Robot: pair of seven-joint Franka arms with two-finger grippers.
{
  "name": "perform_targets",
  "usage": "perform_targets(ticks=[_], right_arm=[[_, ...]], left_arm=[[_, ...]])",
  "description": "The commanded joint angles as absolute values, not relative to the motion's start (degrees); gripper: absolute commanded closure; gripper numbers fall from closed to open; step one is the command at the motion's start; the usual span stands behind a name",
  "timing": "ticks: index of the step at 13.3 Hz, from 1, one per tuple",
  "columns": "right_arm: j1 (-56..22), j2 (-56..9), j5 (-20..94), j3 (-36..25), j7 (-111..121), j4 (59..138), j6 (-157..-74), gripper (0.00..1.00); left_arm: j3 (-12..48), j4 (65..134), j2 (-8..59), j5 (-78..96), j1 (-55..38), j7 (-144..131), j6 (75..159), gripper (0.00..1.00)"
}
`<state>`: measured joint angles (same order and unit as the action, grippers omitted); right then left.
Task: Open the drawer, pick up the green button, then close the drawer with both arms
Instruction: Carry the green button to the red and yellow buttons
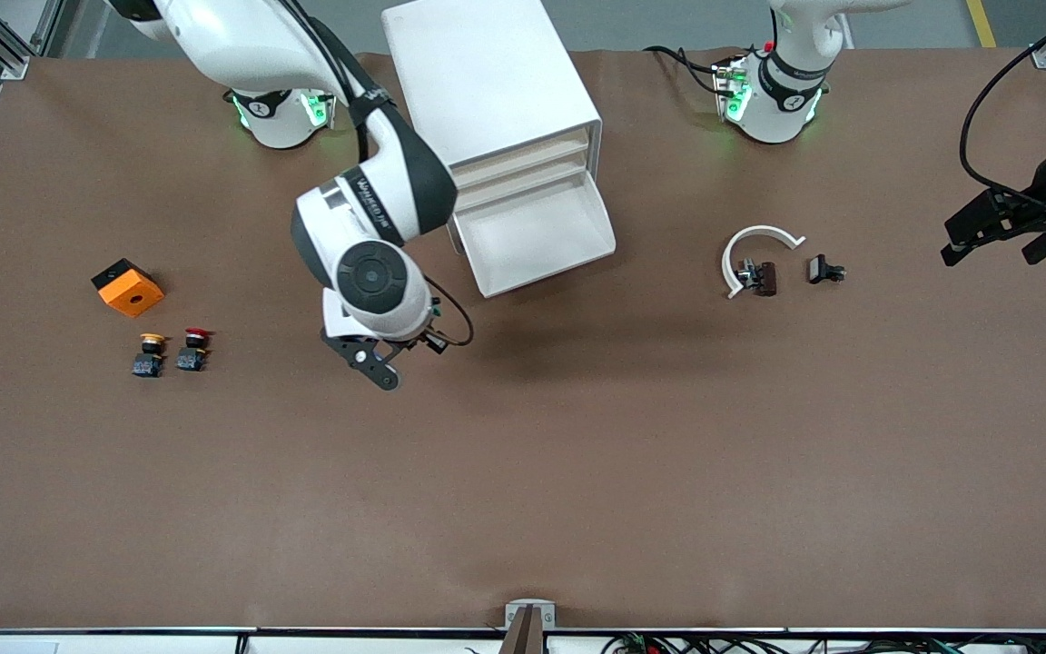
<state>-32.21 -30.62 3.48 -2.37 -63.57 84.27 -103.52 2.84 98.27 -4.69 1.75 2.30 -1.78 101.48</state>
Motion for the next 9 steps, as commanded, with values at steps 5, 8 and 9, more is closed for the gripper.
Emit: perform_targets(ticks=[5, 8, 9], right_arm=[[-20.9, -12.5, 2.6, -1.2, -33.5, 118.4, -124.4, 1.0], [-17.3, -12.2, 2.5, -1.3, -23.2, 120.3, -124.5, 1.0], [-15.9, -12.2, 2.5, -1.4, -20.0, 120.5, -124.5, 1.0]], left_arm=[[-0.2, 96.6, -3.8, 0.4, -1.7, -2.0, 100.1, 0.0], [-0.1, 96.2, -4.0, 0.4, -1.1, -2.0, 100.0, 0.0], [0.0, 96.0, -4.0, 0.4, -1.1, -1.9, 99.6, 0.0]])
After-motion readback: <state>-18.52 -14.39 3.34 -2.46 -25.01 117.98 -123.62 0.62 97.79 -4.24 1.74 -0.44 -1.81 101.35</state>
